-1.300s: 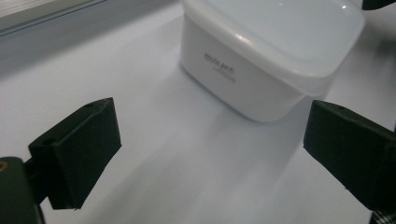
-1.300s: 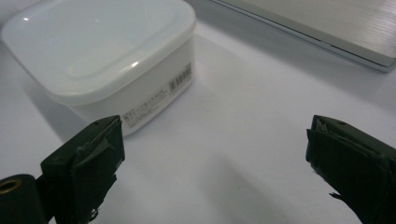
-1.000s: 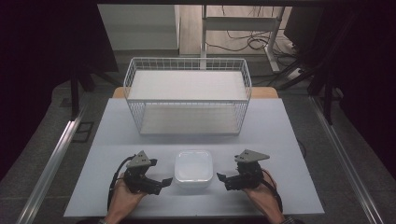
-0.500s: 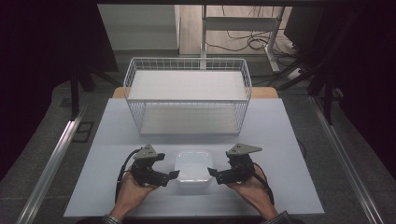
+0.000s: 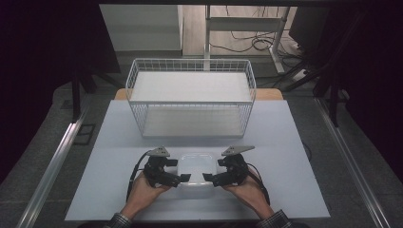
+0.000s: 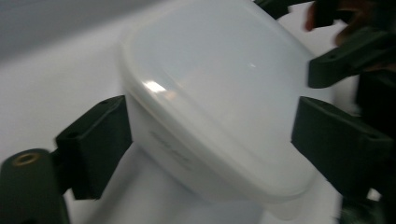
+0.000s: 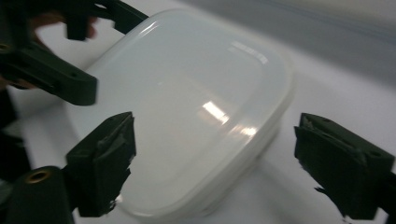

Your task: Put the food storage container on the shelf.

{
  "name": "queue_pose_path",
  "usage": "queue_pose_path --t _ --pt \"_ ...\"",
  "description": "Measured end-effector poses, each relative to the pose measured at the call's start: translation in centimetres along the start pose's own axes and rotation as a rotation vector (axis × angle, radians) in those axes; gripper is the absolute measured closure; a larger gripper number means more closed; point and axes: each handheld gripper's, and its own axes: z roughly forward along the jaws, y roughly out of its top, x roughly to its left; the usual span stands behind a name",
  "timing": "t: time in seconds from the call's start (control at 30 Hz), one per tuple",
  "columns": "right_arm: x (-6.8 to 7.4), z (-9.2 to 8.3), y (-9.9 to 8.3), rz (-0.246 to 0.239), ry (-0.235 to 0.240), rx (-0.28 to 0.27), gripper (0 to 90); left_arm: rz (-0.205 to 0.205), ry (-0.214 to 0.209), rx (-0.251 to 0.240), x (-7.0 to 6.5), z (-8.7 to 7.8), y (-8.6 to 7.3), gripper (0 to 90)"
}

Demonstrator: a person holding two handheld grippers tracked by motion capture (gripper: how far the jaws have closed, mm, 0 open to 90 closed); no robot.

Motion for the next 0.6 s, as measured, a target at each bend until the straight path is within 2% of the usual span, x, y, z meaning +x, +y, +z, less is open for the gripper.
queue_pose_path --t 0.03,0.1,0.13,0.17,0.2,0.23,0.27,0.3,0.33,0.37,0.4,0.43,0.6 --pt "-0.1 0.0 -0.2 0.033 0.043 0.020 17.9 -0.011 -0.007 0.018 -0.2 -0.2 -0.1 13.0" --pt "-0.1 0.0 -0.3 0.039 0.052 0.022 18.7 -0.010 0.000 0.019 -0.5 -0.4 -0.2 14.5" --pt "0.0 -0.4 -0.4 0.052 0.047 0.030 24.6 -0.013 0.002 0.019 -0.6 -0.6 -0.2 23.7" --pt "0.1 -0.8 -0.4 0.054 0.037 0.031 30.6 -0.022 0.011 0.010 -0.9 -1.2 -0.3 29.0" --pt "0.1 -0.8 -0.4 0.054 0.037 0.031 30.6 -0.022 0.011 0.010 -0.9 -1.2 -0.3 35.0" --pt "0.3 -1.7 -0.5 0.063 0.007 0.011 45.4 -0.024 0.030 -0.013 -1.2 -1.9 -0.5 42.5" --pt "0.3 -1.7 -0.5 0.063 0.007 0.011 45.4 -0.024 0.030 -0.013 -1.2 -1.9 -0.5 48.1" --pt "0.3 -2.3 -0.7 0.080 -0.004 -0.003 53.0 -0.025 0.037 -0.019 -1.4 -2.3 -0.6 51.5" --pt "0.3 -2.3 -0.7 0.080 -0.004 -0.003 53.0 -0.025 0.037 -0.019 -1.4 -2.3 -0.6 53.8" --pt "0.4 -2.7 -0.8 0.118 0.001 -0.009 58.6 -0.047 0.029 -0.036 -1.4 -2.5 -0.8 57.3" --pt "0.4 -2.9 -0.9 0.131 -0.001 -0.014 60.6 -0.047 0.029 -0.036 -1.4 -2.5 -0.8 60.5" --pt "0.5 -3.0 -0.9 0.138 -0.009 -0.021 62.6 -0.066 0.025 -0.049 -1.3 -2.8 -1.0 63.1" --pt "0.9 -3.4 -0.9 0.179 -0.031 -0.053 70.2 -0.091 0.049 -0.072 -1.7 -3.1 -1.0 72.2"
